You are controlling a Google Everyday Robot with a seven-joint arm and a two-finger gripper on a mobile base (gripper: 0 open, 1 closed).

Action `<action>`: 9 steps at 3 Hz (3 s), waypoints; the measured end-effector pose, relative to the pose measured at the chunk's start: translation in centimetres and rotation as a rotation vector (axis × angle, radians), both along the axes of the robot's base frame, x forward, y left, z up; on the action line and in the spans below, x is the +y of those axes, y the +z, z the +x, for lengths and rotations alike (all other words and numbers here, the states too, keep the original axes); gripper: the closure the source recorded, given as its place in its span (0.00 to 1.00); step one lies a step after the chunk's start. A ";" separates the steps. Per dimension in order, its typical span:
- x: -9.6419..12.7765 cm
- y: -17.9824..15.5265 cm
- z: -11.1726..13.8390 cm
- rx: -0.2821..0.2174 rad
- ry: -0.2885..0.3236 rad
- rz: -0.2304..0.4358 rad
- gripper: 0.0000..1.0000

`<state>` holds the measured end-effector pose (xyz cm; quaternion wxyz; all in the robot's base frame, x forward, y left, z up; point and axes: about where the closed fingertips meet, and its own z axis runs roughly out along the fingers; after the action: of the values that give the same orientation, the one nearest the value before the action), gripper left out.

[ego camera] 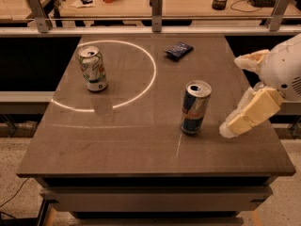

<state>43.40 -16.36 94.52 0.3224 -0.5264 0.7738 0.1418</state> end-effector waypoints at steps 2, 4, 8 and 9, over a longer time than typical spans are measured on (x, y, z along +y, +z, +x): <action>2.7 -2.0 1.2 -0.040 0.013 0.046 0.00; 4.9 -2.9 2.1 -0.048 0.037 0.082 0.01; 6.6 -3.4 2.1 -0.061 0.084 0.101 0.69; 6.2 -3.1 2.3 -0.062 0.077 0.088 0.92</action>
Offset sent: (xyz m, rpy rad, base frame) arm 0.0227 0.0387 -0.0343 0.0783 -0.0505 0.0140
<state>45.66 -10.21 91.37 0.3632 -0.5451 0.7358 0.1715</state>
